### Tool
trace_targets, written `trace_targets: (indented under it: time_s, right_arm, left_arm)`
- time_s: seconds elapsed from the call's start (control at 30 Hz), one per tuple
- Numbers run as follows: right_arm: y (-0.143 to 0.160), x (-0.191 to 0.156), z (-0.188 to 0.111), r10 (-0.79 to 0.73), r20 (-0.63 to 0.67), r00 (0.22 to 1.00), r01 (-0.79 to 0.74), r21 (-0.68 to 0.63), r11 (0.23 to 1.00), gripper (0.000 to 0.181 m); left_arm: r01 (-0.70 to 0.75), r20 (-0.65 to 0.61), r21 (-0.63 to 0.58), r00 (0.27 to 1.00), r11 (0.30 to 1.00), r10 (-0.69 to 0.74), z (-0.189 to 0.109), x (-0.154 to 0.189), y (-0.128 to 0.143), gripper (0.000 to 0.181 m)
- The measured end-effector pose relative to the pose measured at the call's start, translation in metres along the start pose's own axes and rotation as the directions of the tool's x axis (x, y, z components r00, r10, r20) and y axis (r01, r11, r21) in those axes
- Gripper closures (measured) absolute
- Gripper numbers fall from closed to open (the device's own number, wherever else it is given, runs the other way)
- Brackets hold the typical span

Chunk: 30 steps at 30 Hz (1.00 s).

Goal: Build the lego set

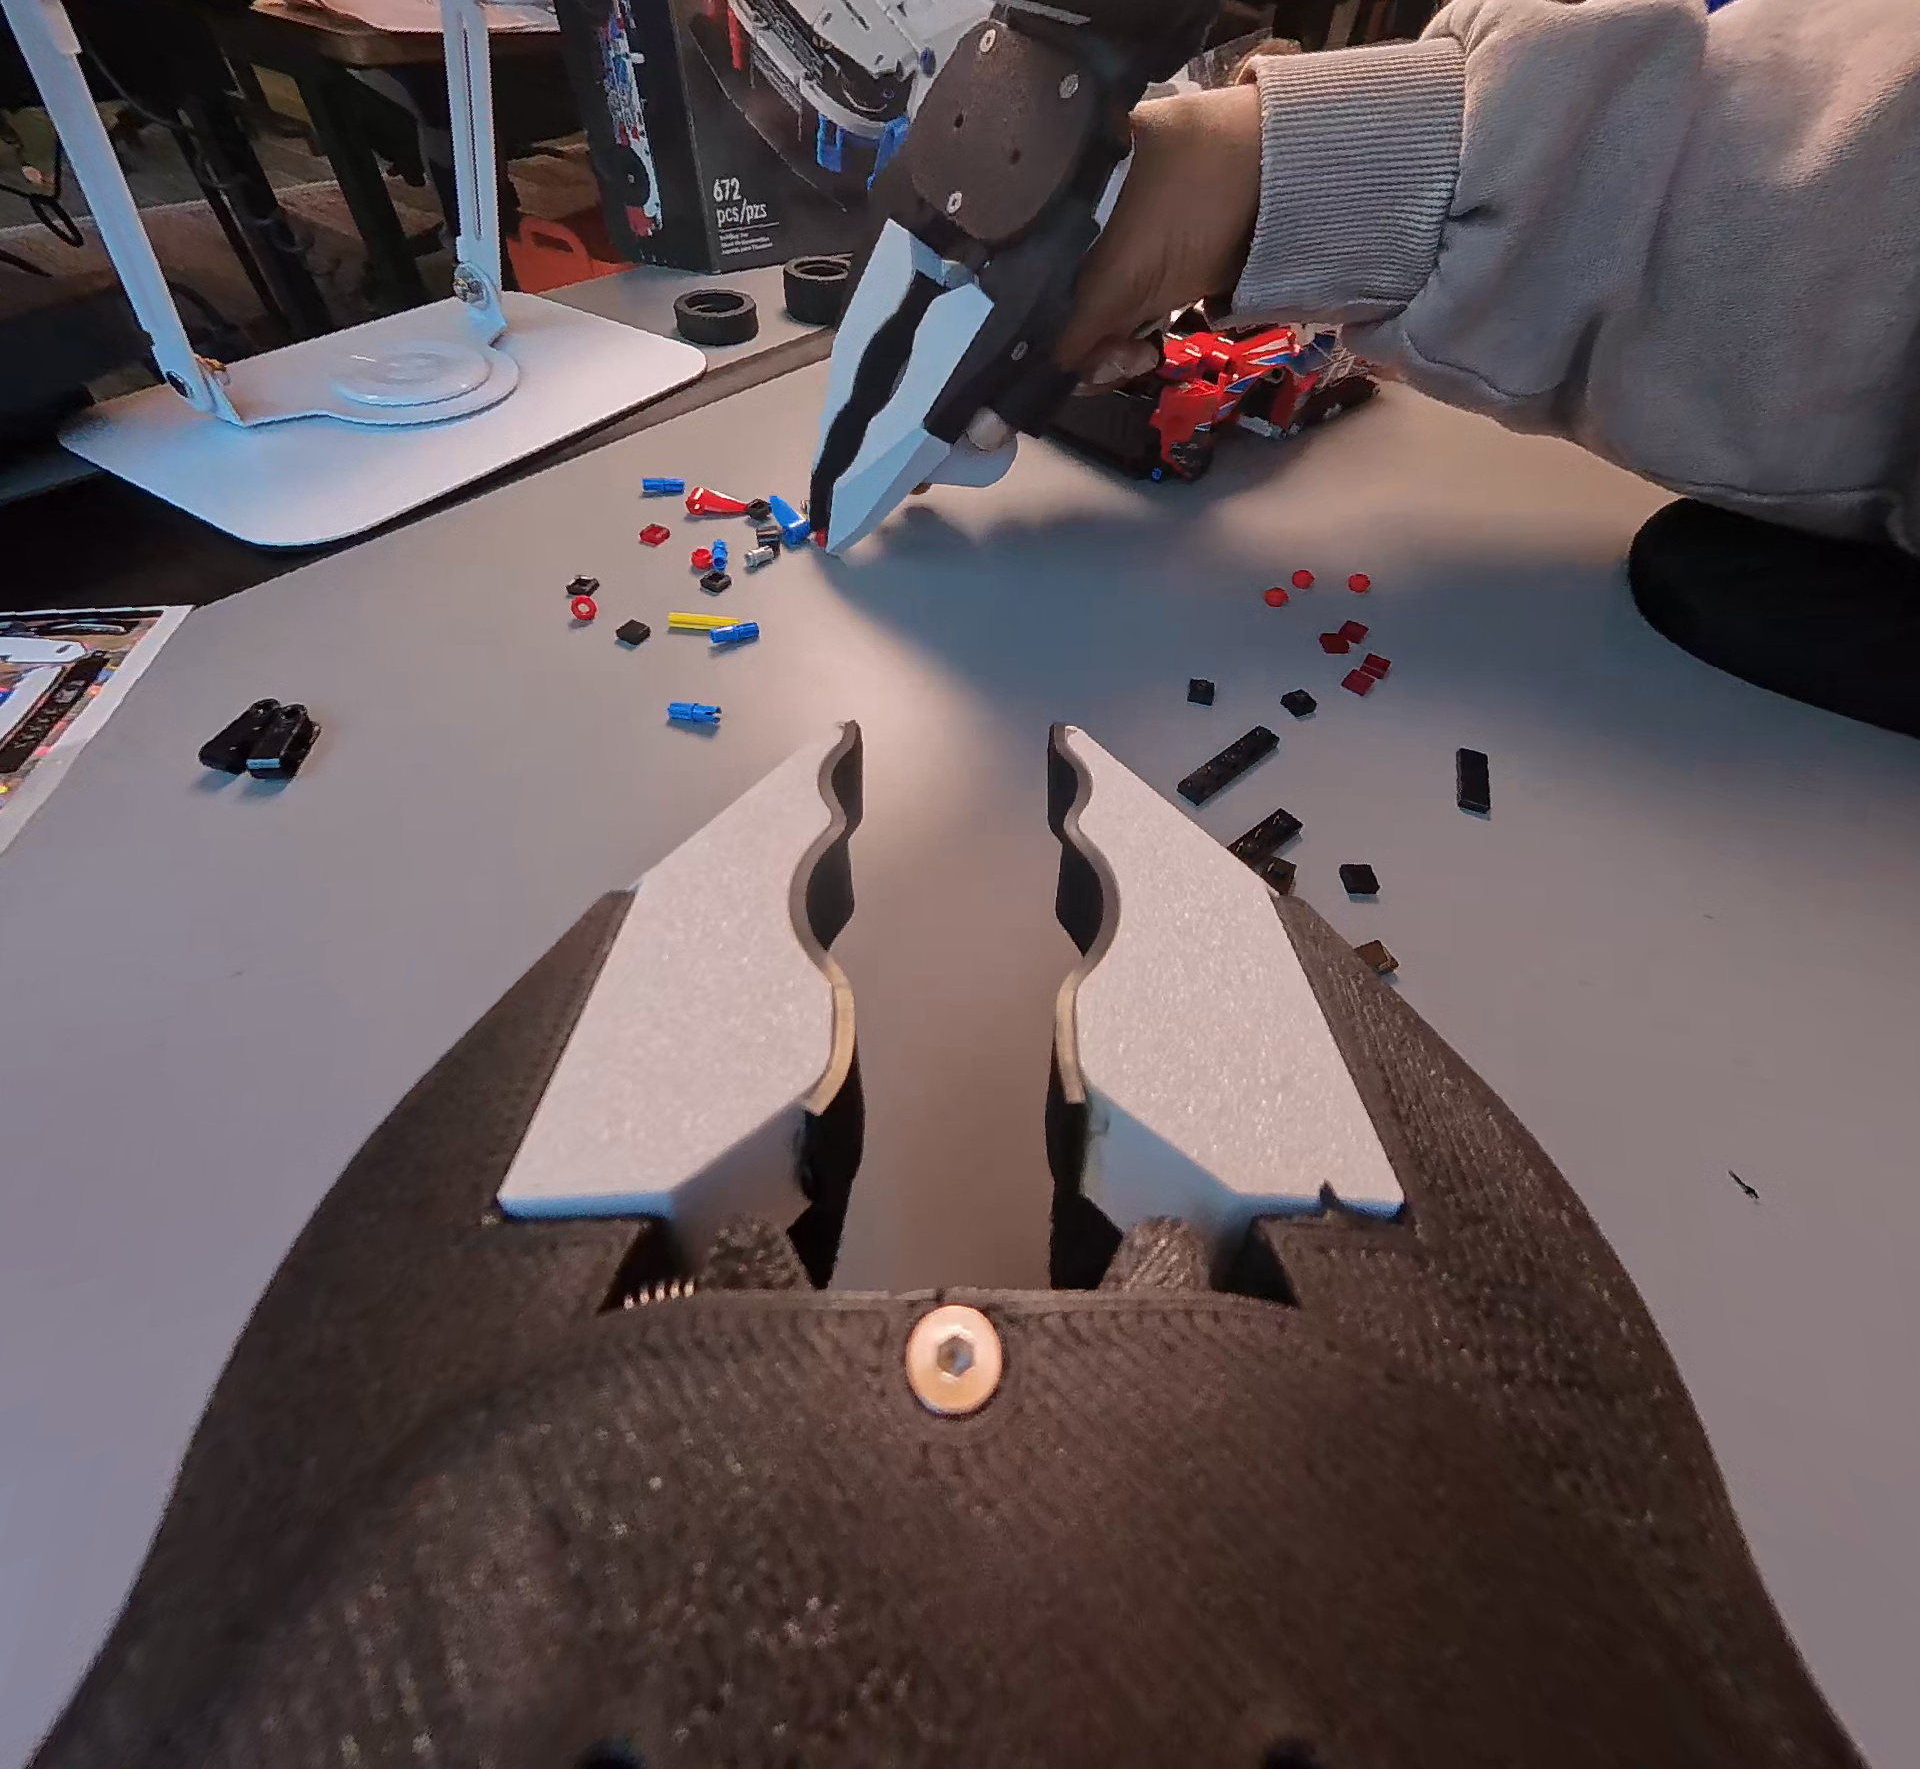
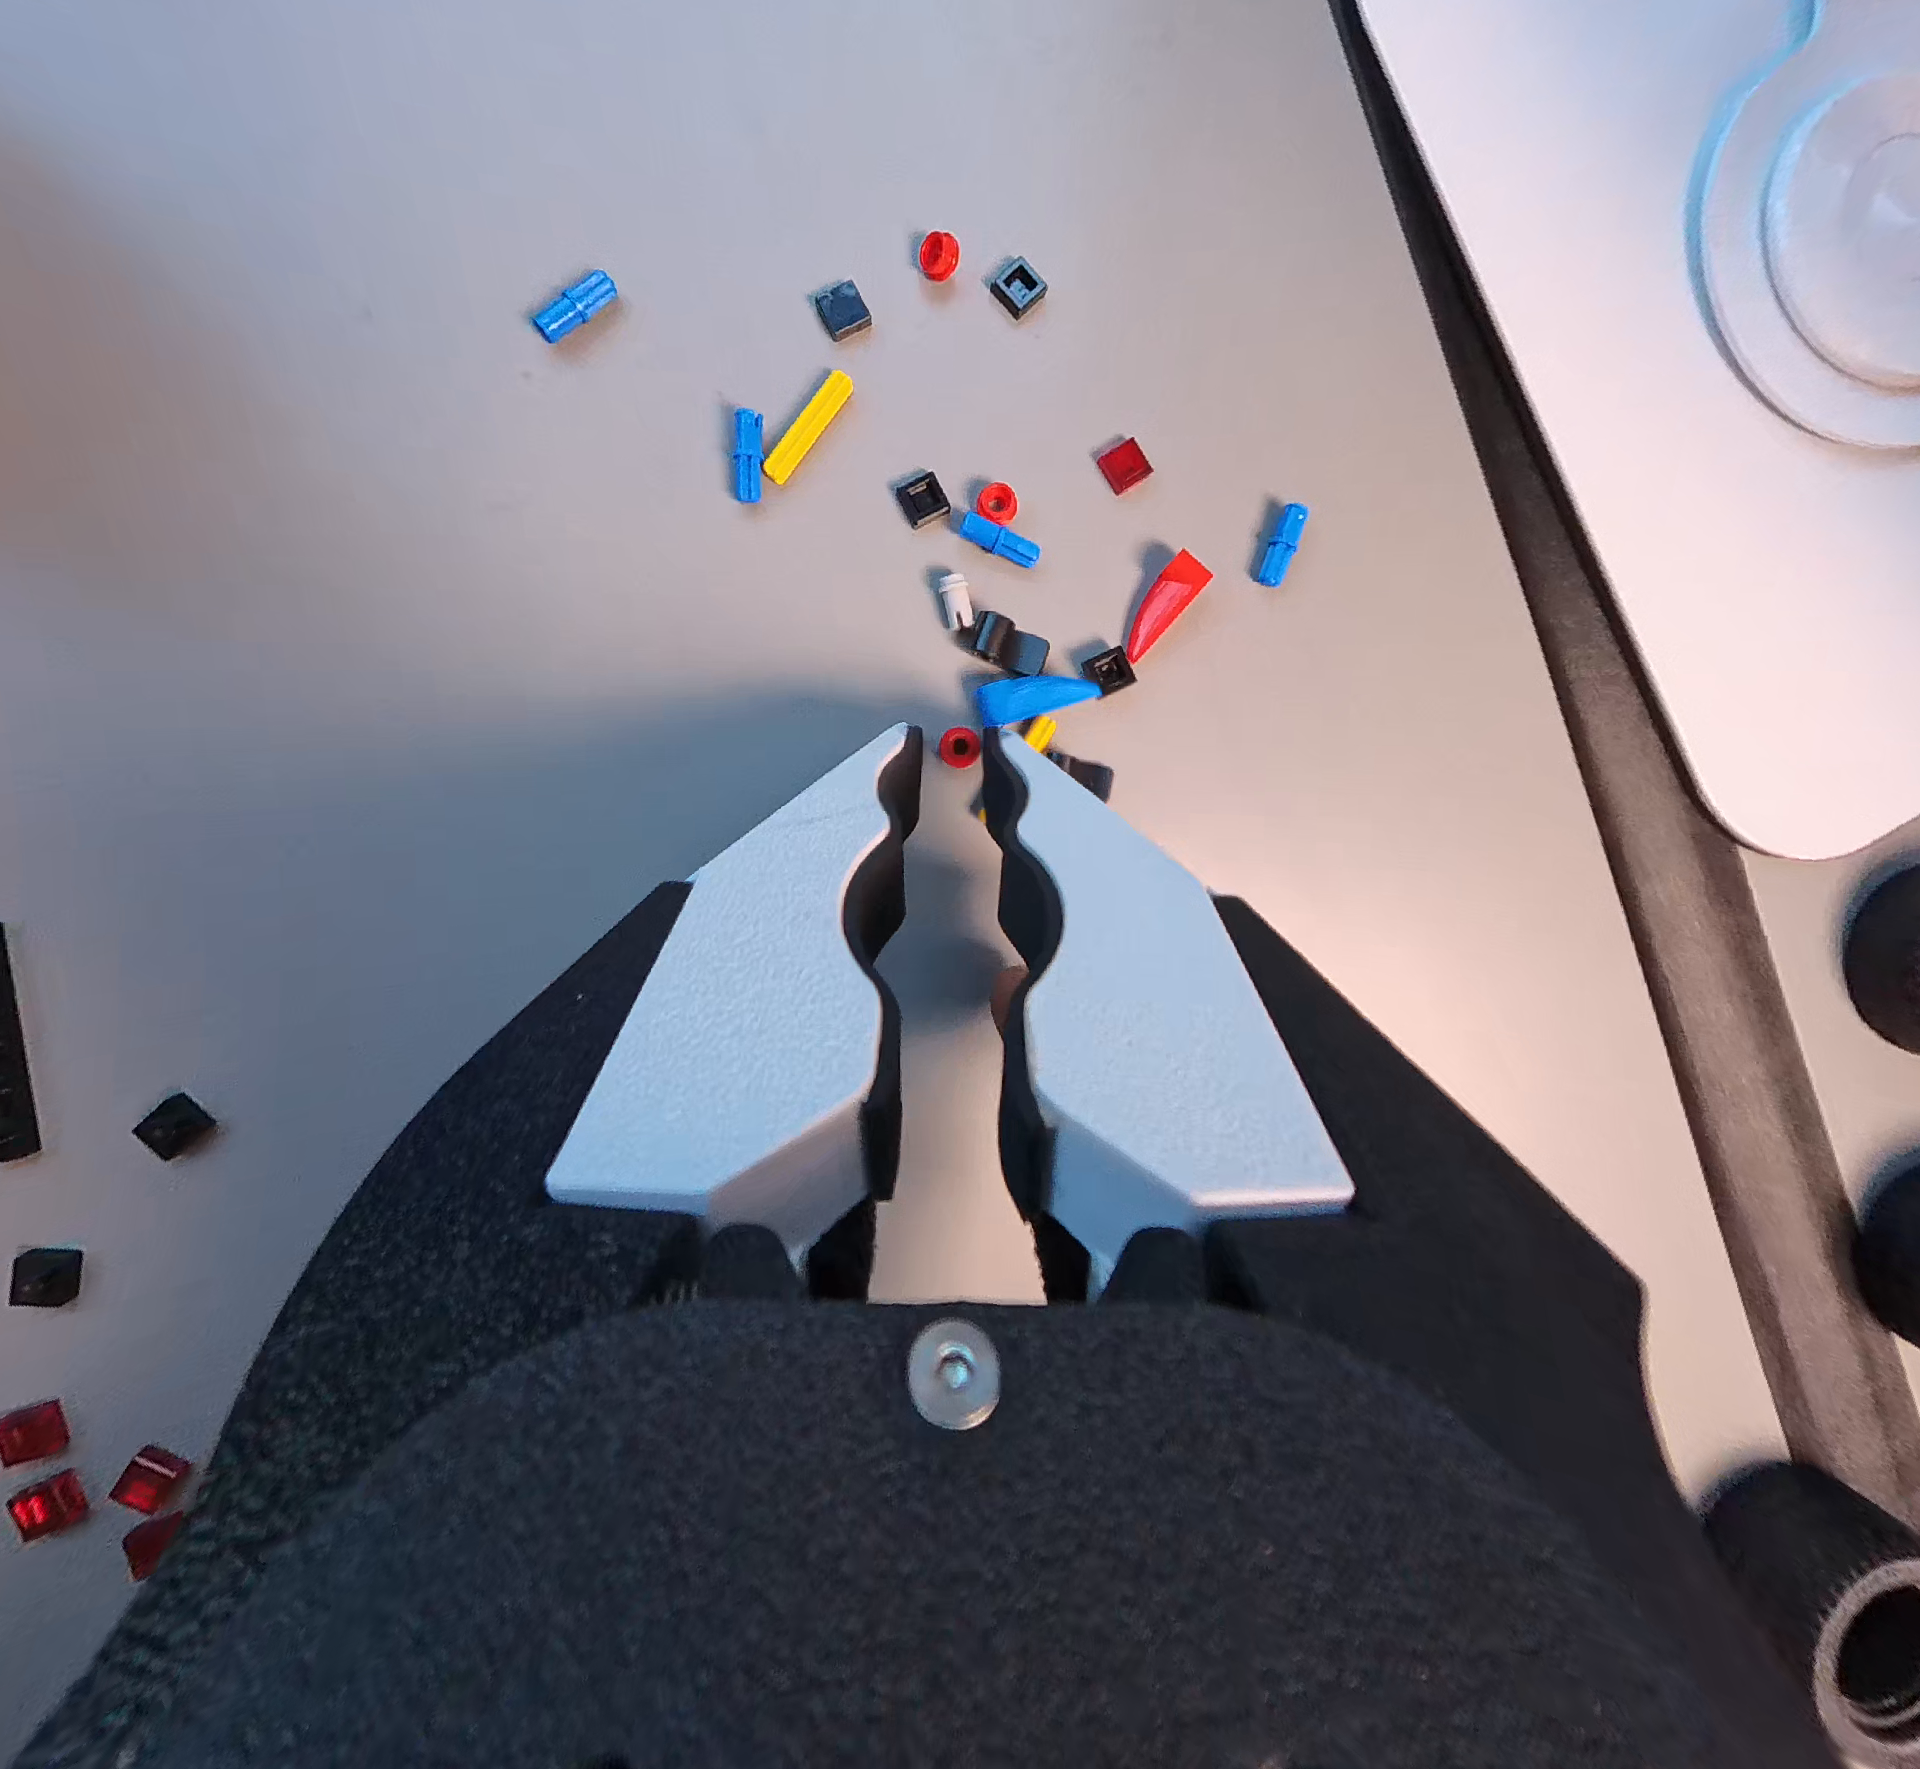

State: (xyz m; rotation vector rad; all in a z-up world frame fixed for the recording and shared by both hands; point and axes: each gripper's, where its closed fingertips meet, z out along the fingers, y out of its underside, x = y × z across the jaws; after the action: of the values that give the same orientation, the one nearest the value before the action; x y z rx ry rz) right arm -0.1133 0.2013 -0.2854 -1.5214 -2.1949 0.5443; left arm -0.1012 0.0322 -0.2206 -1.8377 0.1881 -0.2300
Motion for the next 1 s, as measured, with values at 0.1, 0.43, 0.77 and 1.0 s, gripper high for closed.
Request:
trace_targets:
  time_s: [0.1,0.43,0.77,1.0]
  right_arm:
    - [-0.001,0.000,0.001,-0.006,0.000,1.000,0.006,-0.007,1.000,0.176]
    - [0.073,-0.089,-0.097,-0.093,0.097,0.991,0.093,0.002,0.996,0.176]
    - [0.140,-0.122,-0.105,-0.020,0.063,0.998,0.019,0.014,1.000,0.176]
    - [0.139,-0.121,-0.106,-0.030,0.041,0.999,0.028,0.055,0.998,0.166]
  left_arm:
    - [-0.001,0.001,0.000,1.000,1.000,0.001,0.000,0.000,0.000,0.147]
    - [0.006,0.016,-0.009,1.000,1.000,-0.006,0.001,-0.003,0.001,0.147]
    - [0.000,0.077,-0.051,0.997,0.999,0.004,0.008,-0.010,0.004,0.150]
    - [-0.105,0.003,-0.154,0.994,0.982,0.107,0.046,-0.021,-0.009,0.160]
